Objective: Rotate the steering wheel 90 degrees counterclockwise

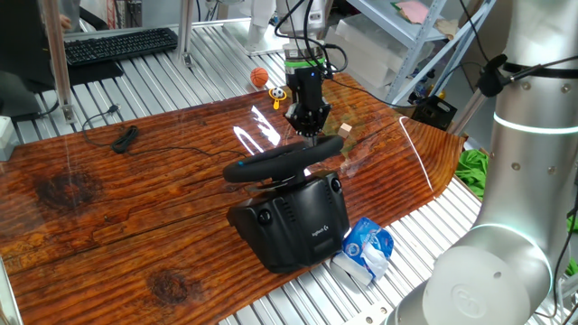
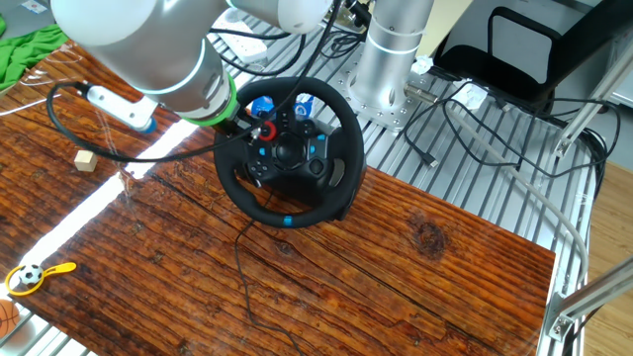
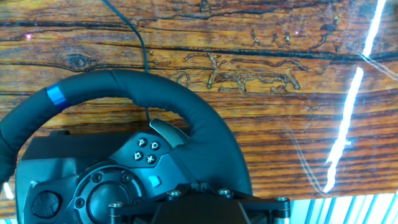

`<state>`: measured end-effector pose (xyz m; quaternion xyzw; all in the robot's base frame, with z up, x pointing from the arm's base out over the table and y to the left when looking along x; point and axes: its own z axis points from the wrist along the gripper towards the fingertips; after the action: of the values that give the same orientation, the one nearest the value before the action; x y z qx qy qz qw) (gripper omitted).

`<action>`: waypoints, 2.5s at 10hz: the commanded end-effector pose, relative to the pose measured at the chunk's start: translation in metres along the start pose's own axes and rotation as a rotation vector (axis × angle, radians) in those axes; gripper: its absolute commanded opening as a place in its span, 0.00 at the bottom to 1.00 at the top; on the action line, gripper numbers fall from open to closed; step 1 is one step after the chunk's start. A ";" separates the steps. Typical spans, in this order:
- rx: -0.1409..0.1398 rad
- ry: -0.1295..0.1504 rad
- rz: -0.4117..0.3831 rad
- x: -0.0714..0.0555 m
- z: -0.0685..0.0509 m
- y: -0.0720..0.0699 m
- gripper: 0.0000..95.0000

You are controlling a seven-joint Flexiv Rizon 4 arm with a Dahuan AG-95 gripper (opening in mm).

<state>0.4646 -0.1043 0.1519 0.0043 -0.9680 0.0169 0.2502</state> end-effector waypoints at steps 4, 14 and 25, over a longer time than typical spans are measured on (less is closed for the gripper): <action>-0.004 -0.002 0.005 -0.005 -0.001 0.007 0.00; -0.044 -0.010 0.013 -0.021 0.007 0.021 0.00; -0.053 -0.018 0.020 -0.028 0.007 0.026 0.00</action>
<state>0.4843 -0.0787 0.1311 -0.0104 -0.9713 -0.0049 0.2374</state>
